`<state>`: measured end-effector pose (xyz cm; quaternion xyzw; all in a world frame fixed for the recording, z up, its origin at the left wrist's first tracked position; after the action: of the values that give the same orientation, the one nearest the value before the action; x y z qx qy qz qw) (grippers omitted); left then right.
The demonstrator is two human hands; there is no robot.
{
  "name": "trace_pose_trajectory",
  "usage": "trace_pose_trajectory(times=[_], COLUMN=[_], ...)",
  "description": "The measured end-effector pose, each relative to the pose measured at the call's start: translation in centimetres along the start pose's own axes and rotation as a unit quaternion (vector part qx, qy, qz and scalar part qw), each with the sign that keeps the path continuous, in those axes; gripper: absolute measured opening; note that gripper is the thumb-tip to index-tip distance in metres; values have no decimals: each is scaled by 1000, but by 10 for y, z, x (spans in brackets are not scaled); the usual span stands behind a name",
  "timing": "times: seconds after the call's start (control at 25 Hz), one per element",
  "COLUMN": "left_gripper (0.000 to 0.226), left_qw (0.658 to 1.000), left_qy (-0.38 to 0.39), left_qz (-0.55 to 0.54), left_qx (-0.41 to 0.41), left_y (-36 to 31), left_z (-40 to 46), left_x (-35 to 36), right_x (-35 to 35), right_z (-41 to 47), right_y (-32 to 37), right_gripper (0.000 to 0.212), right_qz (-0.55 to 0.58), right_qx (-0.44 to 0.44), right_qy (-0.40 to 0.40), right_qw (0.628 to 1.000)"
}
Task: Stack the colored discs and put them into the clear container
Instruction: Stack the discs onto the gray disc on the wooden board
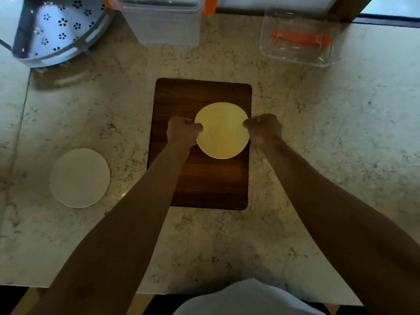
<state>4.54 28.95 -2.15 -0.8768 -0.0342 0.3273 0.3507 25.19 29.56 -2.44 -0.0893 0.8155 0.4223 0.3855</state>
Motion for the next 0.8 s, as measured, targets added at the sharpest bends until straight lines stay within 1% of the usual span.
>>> trace_pose_trajectory(times=[0.04, 0.12, 0.2, 0.28, 0.4, 0.52, 0.64, 0.8], left_gripper=[26, 25, 16, 14, 11, 16, 9, 17], left_qw=[1000, 999, 999, 999, 998, 996, 992, 981], left_qy=[5, 11, 3, -4, -12, -25, -50, -97], left_qz=[-14, -34, -41, -42, -61, -81, -113, -163], left_qx=[-12, -24, -29, -27, -19, -12, -24, -43], left_y=[1, 2, 5, 14, 31, 53, 73, 106], left_z=[-4, -14, -23, -40, -66, -92, -114, -129], left_x=[-2, -8, -15, -25, -44, -62, -82, -116], right_x=[-2, -6, -10, -18, -27, -33, -40, -36], right_z=[-3, -12, -22, -37, -59, -83, -107, -144], right_y=[0, -2, -5, -13, -25, -34, -40, -41], right_gripper=[30, 18, 19, 20, 12, 3, 7, 18], right_qz=[17, 31, 35, 41, 61, 86, 88, 95], right_qx=[5, 6, 1, 3, 15, 13, -19, -50], right_qy=[6, 20, 28, 33, 54, 86, 115, 158], right_qw=[1000, 999, 999, 999, 997, 993, 989, 982])
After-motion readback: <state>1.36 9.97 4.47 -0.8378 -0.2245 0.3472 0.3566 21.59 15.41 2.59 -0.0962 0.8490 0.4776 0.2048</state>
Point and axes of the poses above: each hand's wrist, its own z-axis towards the middle knuckle, its own x-axis out of the palm, y = z × x, the point moved 2 cm from there along z, towards the middle knuckle, and after that the axes turned 15 degrees about -y, right-handed, at the moved point
